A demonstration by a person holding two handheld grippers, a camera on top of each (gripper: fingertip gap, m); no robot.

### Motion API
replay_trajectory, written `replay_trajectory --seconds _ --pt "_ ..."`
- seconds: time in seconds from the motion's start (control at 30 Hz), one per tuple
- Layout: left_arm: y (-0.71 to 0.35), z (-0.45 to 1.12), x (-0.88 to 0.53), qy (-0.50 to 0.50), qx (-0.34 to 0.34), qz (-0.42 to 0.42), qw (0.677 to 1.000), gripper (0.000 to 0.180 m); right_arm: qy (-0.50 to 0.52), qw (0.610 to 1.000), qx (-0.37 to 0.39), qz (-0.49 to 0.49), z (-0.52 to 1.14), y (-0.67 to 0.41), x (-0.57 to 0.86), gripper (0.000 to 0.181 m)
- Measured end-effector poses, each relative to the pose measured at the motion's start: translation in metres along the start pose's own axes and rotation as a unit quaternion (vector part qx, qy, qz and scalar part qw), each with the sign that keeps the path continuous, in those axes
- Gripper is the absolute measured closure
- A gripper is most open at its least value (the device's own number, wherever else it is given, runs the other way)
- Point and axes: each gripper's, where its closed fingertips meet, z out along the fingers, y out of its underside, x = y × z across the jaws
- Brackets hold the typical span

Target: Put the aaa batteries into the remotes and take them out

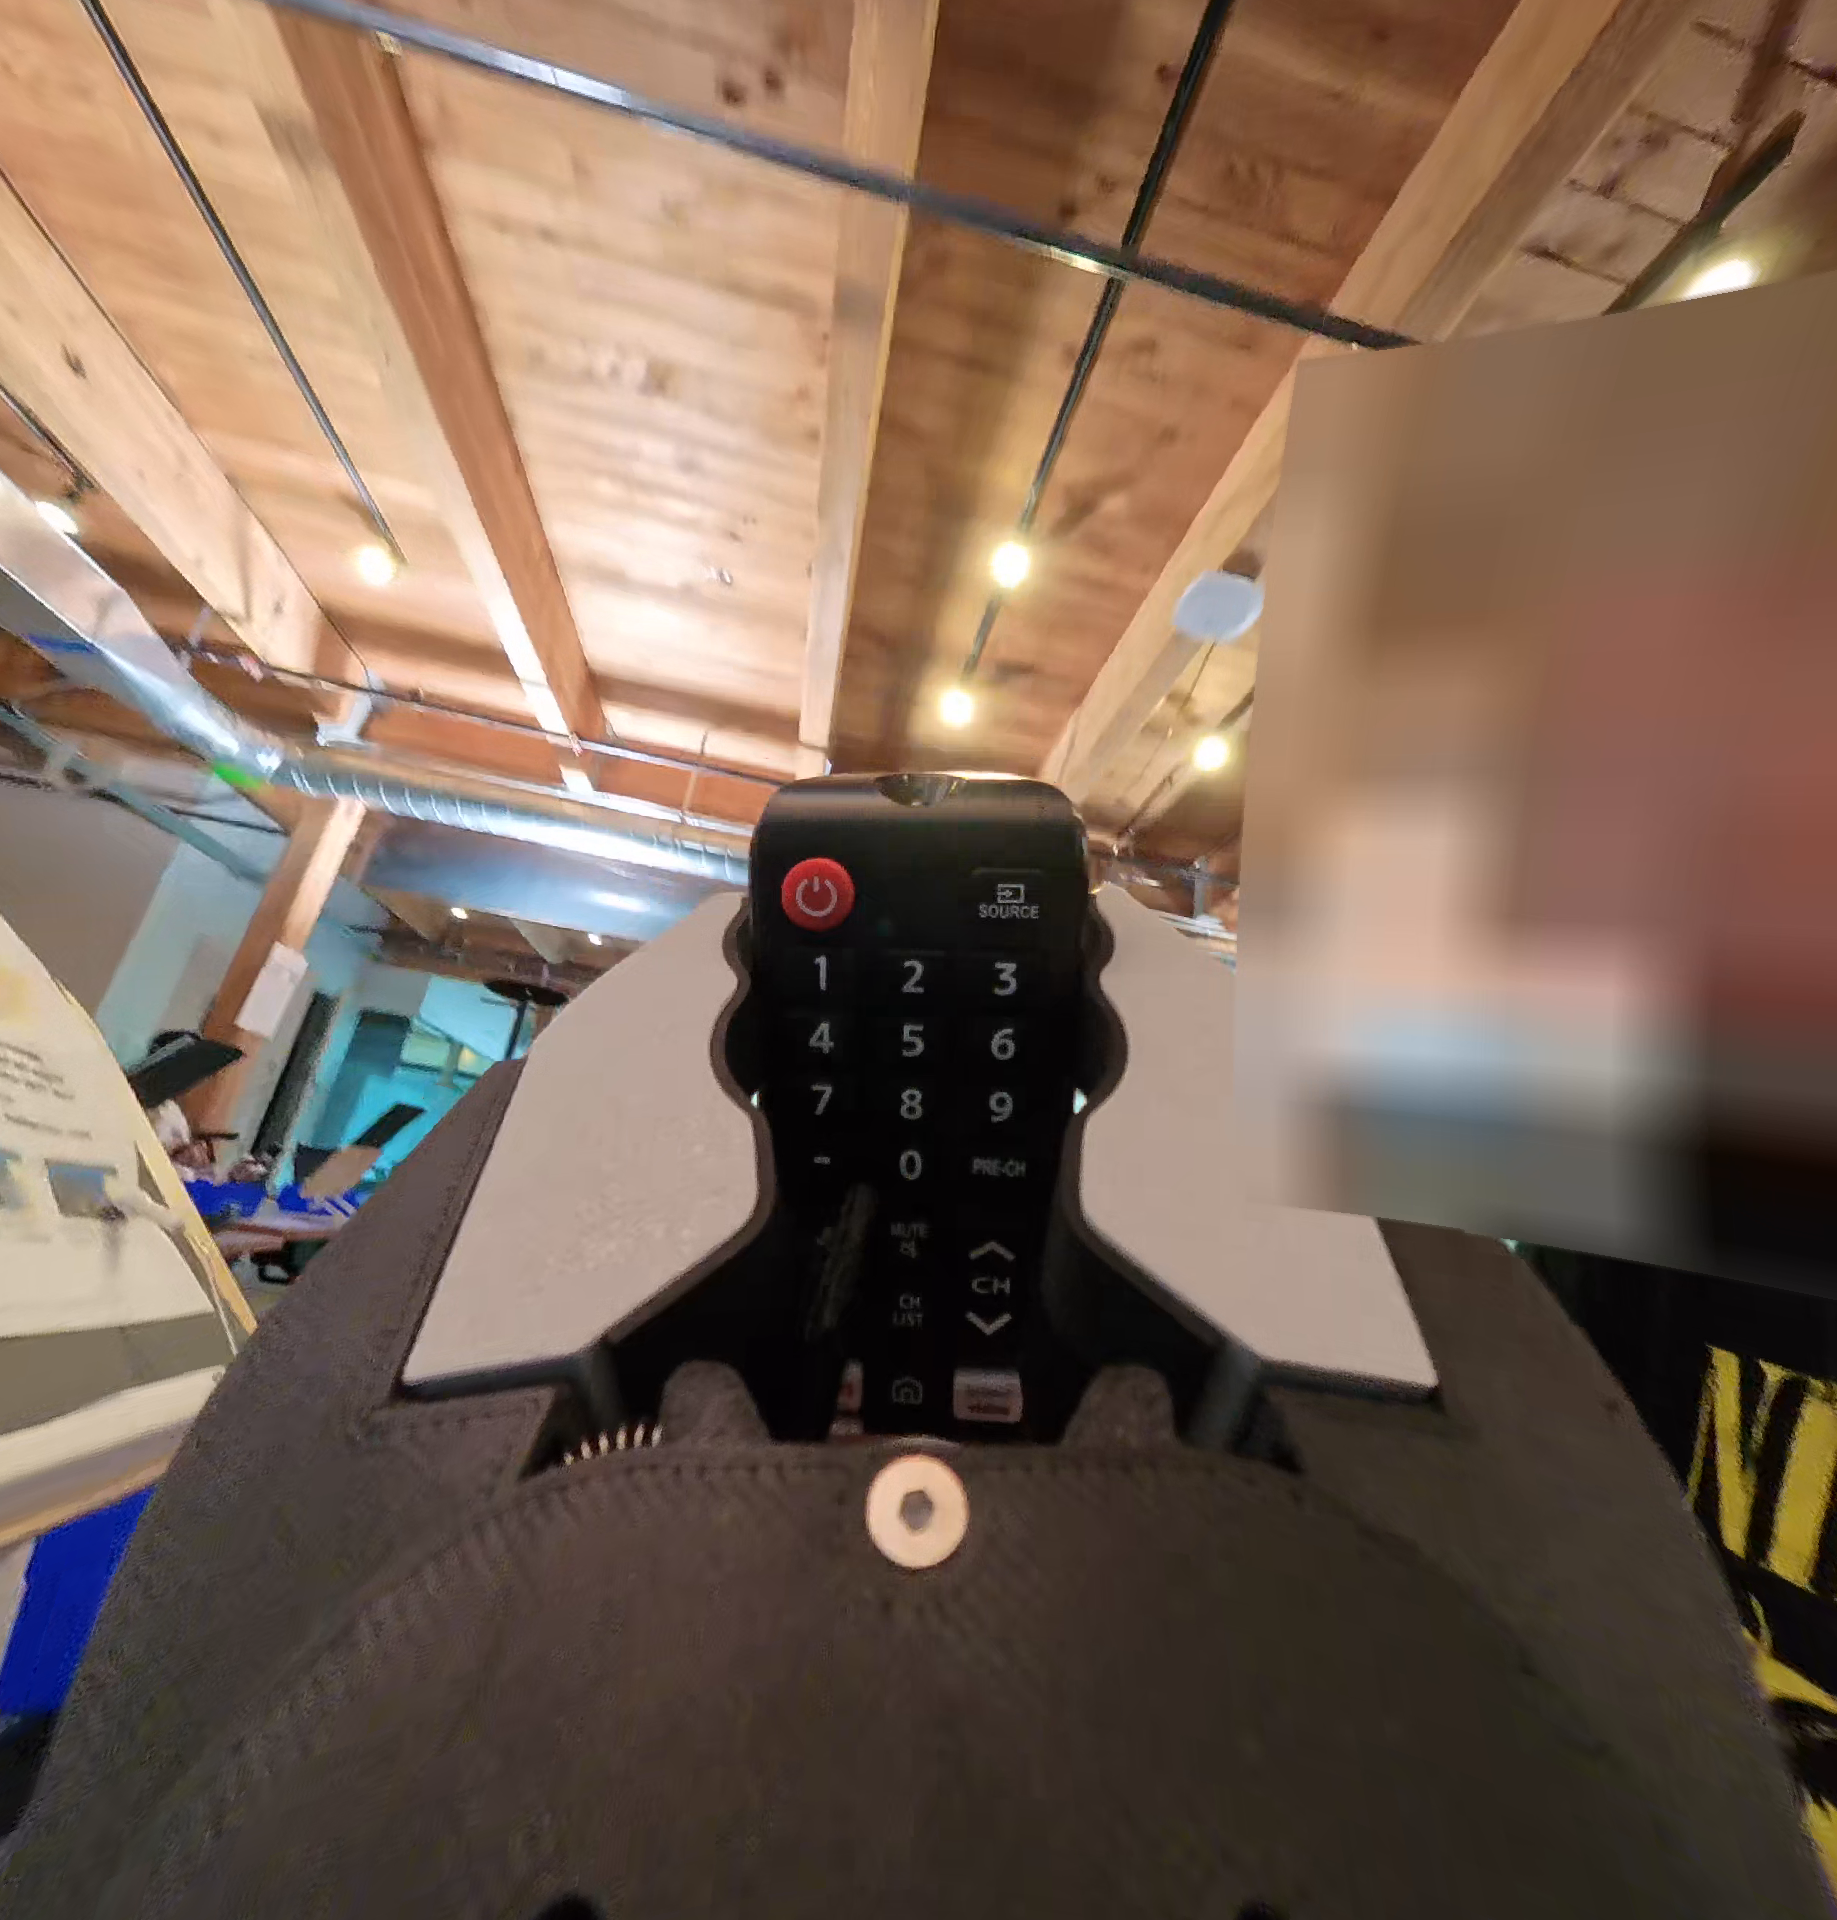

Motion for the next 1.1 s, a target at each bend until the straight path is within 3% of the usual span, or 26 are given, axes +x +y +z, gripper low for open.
replay_trajectory --seconds 0.13,0.27,0.3,0.4,0.6,0.7,0.93,1.03,1.1 --pt "0.007 -0.004 0.004 -0.001 0.01 0.001 1.0 0.121 0.0 0.999 -0.007 0.05 -0.011 0.041 -0.009 0.118" --pt "0.019 0.003 0.004 0.007 0.019 -0.016 1.0 0.119 -0.005 0.999 -0.035 0.041 0.015 0.07 -0.023 0.097" --pt "0.026 0.006 0.005 0.009 0.016 -0.018 1.0 0.119 -0.004 0.999 -0.042 0.029 0.022 0.072 -0.024 0.098" --pt "0.043 0.015 0.008 0.014 0.002 -0.024 1.0 0.119 -0.003 0.999 -0.037 0.013 0.031 0.068 -0.021 0.128" --pt "0.056 0.013 0.01 0.006 -0.065 0.016 0.998 0.123 -0.01 0.997 -0.074 -0.004 0.002 0.069 -0.013 0.129" --pt "0.075 0.007 0.01 0.005 -0.169 0.045 0.985 0.123 -0.019 0.99 -0.138 -0.032 -0.02 0.077 -0.007 0.129" --pt "0.098 -0.022 -0.001 -0.038 -0.39 0.186 0.901 0.107 -0.038 0.956 -0.282 -0.075 -0.063 0.096 -0.001 0.13" --pt "0.118 -0.038 -0.002 -0.024 -0.508 0.23 0.83 0.106 -0.054 0.946 -0.311 -0.076 -0.065 0.104 -0.003 0.13" --pt "0.128 -0.056 -0.007 -0.02 -0.595 0.264 0.759 0.105 -0.062 0.943 -0.321 -0.067 -0.065 0.107 -0.003 0.13"
